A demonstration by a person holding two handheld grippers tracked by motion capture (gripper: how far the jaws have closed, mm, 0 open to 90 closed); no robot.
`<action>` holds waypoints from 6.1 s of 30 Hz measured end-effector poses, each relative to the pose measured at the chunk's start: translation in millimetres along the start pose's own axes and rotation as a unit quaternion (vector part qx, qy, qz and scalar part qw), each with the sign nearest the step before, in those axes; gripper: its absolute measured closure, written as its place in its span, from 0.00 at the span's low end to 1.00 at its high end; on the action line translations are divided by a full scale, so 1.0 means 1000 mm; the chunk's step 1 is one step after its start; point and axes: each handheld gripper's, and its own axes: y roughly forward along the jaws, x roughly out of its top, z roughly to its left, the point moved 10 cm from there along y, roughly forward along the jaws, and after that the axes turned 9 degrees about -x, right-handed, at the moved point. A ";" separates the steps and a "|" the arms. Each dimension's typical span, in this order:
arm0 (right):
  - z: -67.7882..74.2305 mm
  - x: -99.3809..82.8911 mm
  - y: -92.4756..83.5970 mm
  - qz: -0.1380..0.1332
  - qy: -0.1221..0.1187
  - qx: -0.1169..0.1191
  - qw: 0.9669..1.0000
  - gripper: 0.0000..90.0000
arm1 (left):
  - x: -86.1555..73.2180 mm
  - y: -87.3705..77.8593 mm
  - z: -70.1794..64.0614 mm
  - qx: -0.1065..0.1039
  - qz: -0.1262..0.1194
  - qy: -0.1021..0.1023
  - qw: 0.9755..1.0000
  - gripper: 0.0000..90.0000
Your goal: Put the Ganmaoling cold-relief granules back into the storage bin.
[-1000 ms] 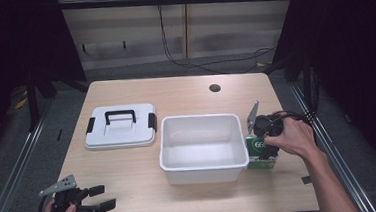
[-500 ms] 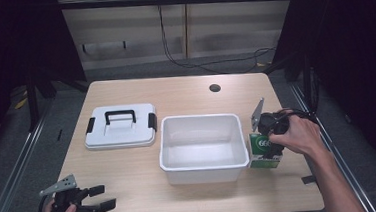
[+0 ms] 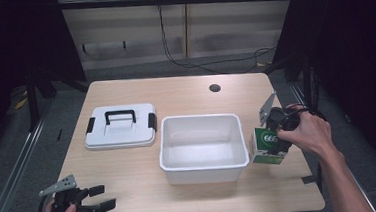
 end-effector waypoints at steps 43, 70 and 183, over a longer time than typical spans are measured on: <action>-0.009 -0.003 -0.083 -0.208 0.074 -0.001 0.975 0.18 | 0.000 0.000 0.000 0.002 0.000 0.000 1.000 0.18; -0.012 0.070 -0.113 -0.244 0.031 -0.007 0.969 0.18 | 0.000 0.000 0.000 0.001 -0.001 0.003 1.000 0.18; 0.018 0.122 0.059 0.034 -0.073 0.032 0.996 0.16 | 0.004 -0.003 -0.001 0.006 -0.013 0.007 1.000 0.18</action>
